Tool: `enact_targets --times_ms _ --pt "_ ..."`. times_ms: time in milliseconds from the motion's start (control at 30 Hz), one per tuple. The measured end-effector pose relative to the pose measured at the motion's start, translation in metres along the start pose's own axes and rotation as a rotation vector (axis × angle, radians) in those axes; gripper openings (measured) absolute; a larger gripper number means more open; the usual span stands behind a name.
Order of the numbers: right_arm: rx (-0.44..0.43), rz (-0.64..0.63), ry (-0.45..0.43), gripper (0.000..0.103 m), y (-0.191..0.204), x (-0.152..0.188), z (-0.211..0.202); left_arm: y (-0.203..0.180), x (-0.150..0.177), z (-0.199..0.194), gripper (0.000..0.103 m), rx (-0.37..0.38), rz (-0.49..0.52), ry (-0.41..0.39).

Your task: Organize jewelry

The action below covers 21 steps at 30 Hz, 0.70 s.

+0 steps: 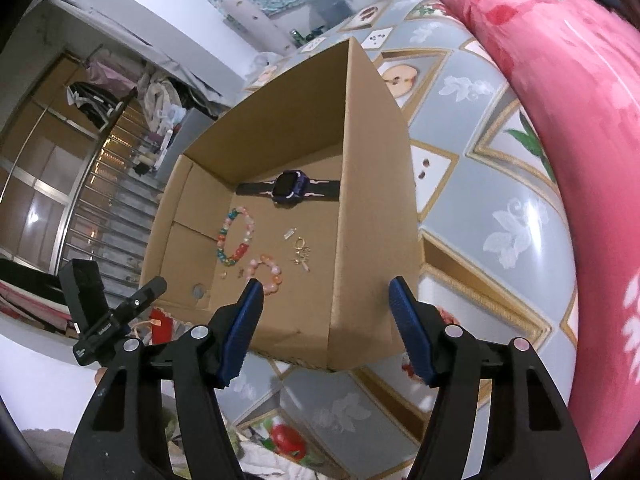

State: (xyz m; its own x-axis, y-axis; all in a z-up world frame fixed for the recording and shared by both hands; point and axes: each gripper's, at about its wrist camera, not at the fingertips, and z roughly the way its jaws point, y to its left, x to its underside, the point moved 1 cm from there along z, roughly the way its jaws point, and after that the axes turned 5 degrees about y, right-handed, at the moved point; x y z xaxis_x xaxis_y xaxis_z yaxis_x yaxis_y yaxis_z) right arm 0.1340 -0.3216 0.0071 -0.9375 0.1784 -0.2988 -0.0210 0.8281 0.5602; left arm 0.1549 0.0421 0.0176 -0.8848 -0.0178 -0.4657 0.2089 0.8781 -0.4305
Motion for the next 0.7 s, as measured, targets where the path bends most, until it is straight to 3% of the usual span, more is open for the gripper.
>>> enact_targets --times_ms 533,700 --pt "0.019 0.029 -0.004 0.063 0.001 0.030 0.001 0.004 0.033 -0.012 0.086 0.057 -0.012 -0.013" --pt "0.078 0.003 -0.013 0.063 0.007 0.033 0.003 0.003 0.039 -0.015 0.086 0.066 -0.012 -0.025"
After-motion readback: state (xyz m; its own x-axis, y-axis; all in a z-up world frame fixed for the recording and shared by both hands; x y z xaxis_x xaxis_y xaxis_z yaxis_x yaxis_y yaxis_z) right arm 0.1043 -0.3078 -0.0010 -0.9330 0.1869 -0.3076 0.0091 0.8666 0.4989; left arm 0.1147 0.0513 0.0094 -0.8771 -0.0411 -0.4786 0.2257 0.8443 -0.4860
